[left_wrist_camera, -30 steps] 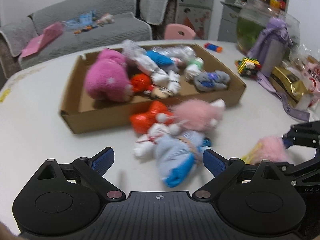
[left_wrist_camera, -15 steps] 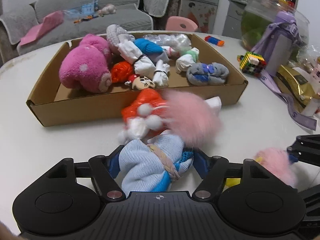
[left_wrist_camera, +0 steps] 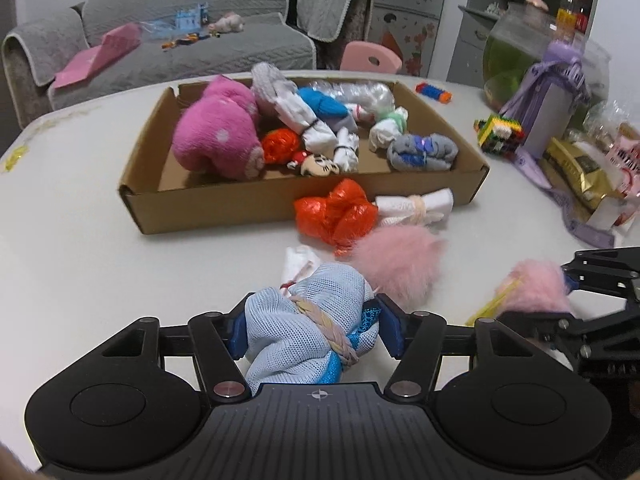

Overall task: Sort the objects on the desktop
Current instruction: 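Grasp the light blue sock bundle with the left gripper while the right grasps the pink pompom, then carry both items over the cardboard tray and open both grippers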

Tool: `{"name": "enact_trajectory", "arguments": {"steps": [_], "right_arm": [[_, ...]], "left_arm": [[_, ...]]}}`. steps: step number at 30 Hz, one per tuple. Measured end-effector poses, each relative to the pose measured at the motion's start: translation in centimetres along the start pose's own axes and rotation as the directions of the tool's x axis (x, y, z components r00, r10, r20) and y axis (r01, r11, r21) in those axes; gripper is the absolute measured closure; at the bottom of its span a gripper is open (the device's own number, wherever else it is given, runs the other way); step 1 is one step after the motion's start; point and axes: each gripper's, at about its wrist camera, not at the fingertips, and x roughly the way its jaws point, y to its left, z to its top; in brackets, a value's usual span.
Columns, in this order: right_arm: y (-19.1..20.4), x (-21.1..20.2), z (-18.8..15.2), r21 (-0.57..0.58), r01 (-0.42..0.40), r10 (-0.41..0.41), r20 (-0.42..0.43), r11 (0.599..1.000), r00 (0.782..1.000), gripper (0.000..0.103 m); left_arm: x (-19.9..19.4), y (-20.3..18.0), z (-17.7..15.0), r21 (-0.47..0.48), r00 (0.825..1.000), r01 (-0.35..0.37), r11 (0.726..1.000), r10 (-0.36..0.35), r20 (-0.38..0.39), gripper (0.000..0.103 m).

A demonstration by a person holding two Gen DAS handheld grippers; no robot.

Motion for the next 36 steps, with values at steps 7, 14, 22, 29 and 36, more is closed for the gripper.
{"name": "enact_trajectory", "arguments": {"steps": [7, 14, 22, 29, 36], "right_arm": [[-1.7, -1.6, 0.7, 0.088, -0.023, 0.018, 0.053, 0.996, 0.998, 0.065], [-3.4, -3.6, 1.9, 0.113, 0.007, -0.018, 0.102, 0.994, 0.995, 0.066], [-5.4, -5.9, 6.3, 0.085, 0.054, -0.068, 0.177, 0.995, 0.982, 0.065], [-6.2, -6.2, 11.8, 0.030, 0.070, -0.075, 0.245, 0.997, 0.967, 0.065], [-6.4, -3.9, 16.1, -0.016, 0.044, -0.038, 0.261, 0.999, 0.965, 0.066]], "left_arm": [[-3.3, 1.4, 0.6, -0.020, 0.998, 0.012, 1.000, -0.010, 0.054, 0.036], [-6.7, 2.7, 2.3, -0.027, 0.990, -0.027, 0.999, 0.030, 0.137, 0.036], [-7.8, 5.0, 5.8, -0.064, 0.981, -0.064, 0.996, 0.074, 0.178, 0.036], [-7.6, 6.1, 10.5, -0.077, 0.975, -0.081, 0.994, 0.095, 0.200, 0.036], [-5.6, 5.9, 14.4, -0.067, 0.971, -0.118, 0.991, 0.129, 0.200, 0.036]]}}
